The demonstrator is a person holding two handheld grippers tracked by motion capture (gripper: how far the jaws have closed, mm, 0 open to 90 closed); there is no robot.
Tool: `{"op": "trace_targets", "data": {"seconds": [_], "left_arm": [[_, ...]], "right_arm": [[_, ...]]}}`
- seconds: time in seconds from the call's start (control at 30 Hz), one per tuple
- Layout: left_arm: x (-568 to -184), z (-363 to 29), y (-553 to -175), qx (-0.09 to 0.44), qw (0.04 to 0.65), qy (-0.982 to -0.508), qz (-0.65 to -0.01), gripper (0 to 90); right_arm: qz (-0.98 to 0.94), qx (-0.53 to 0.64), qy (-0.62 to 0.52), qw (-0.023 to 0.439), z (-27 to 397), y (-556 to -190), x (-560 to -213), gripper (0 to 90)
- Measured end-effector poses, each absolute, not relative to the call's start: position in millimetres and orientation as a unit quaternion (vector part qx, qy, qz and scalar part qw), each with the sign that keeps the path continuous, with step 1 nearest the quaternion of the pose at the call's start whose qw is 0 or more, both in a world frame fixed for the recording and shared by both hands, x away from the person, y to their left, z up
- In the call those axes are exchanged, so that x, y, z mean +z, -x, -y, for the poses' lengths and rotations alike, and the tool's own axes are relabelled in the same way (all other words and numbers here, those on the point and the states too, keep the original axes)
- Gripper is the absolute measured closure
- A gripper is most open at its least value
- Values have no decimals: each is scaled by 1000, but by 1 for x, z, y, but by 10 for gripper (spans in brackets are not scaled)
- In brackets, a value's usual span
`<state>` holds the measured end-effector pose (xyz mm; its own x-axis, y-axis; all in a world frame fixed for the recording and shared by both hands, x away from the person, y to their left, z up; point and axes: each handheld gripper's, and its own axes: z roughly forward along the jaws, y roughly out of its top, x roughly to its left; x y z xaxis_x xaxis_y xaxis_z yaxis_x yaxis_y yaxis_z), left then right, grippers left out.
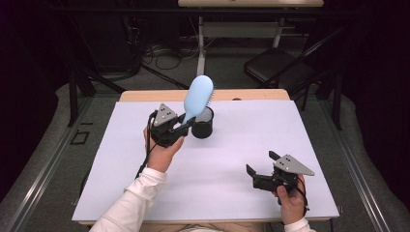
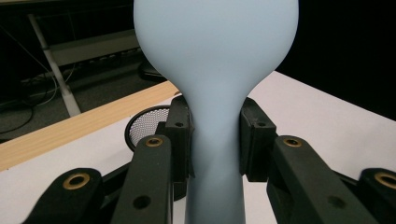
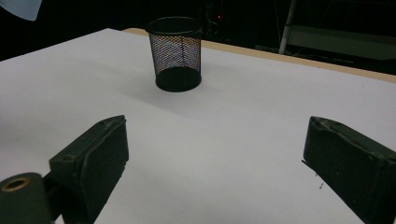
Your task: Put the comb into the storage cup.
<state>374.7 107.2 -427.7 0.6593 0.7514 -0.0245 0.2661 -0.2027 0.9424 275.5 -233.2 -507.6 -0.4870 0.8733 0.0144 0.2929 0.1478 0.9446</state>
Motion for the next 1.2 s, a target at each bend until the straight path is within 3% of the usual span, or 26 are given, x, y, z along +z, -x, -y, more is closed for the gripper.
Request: {"op": "trace_targets", "data": {"seconds": [0.73, 1.2], "left_arm": [[-434, -107, -372, 227, 554, -728, -334, 695], [-436, -106, -370, 230, 554, -729, -330, 696]], "right_arm": [[-706, 498, -418, 282, 230, -282, -498, 62], [-714, 499, -425, 247, 225, -298, -485, 63]]}}
